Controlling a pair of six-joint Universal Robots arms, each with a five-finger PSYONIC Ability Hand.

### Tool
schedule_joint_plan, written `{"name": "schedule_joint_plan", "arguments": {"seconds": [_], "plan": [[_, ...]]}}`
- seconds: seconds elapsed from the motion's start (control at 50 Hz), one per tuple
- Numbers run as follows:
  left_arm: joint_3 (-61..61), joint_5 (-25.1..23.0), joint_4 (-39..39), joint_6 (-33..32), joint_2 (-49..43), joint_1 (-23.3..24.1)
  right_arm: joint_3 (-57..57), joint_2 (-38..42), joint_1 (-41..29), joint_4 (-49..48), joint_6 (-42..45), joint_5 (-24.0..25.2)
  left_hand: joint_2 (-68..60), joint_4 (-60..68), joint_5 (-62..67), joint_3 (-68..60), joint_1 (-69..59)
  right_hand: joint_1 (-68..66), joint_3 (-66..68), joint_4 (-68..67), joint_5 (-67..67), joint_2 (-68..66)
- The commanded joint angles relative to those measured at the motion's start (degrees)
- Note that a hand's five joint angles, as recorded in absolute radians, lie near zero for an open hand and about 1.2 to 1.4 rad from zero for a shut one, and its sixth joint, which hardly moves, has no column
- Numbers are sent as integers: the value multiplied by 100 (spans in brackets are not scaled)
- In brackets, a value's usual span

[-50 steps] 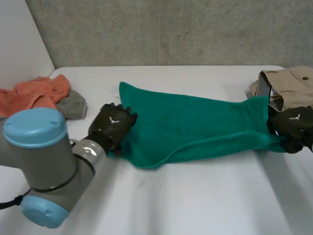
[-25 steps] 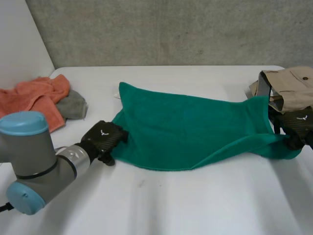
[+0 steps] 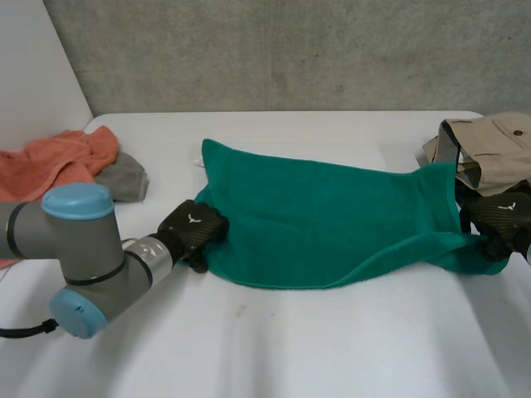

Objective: Fold the laundry.

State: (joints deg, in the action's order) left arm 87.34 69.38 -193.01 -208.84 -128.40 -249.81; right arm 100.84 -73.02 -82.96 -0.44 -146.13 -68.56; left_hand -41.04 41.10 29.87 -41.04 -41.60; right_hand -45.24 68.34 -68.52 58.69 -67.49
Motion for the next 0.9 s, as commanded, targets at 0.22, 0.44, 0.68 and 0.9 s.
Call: {"name": "schedule_joint_plan", "arguments": {"seconds": [0.22,0.44,0.68,0.9], "plan": [[-639,759,150,-7,-98,135,-29,-63,0,17,40,-34,-3896,3890,4013,-3896,-3840,-3476,1166,-1148,1131,-1251],[98,1930,457,-16,2818,144,-960,-1697,-1,1281,339,-17,-3896,3890,4013,-3896,-3840,-3476,1166,-1148,1131,-1251],[407,1912,1846,-34,4578,126,-2121,-2164,-44,3374,1737,-219,-3896,3890,4013,-3896,-3840,-3476,1166,-1148,1131,-1251],[-23,1974,1812,-1158,2611,126,-2445,-452,-1160,3287,1772,-1273,-3896,3890,4013,-3896,-3840,-3476,1166,-1148,1131,-1251]]}}
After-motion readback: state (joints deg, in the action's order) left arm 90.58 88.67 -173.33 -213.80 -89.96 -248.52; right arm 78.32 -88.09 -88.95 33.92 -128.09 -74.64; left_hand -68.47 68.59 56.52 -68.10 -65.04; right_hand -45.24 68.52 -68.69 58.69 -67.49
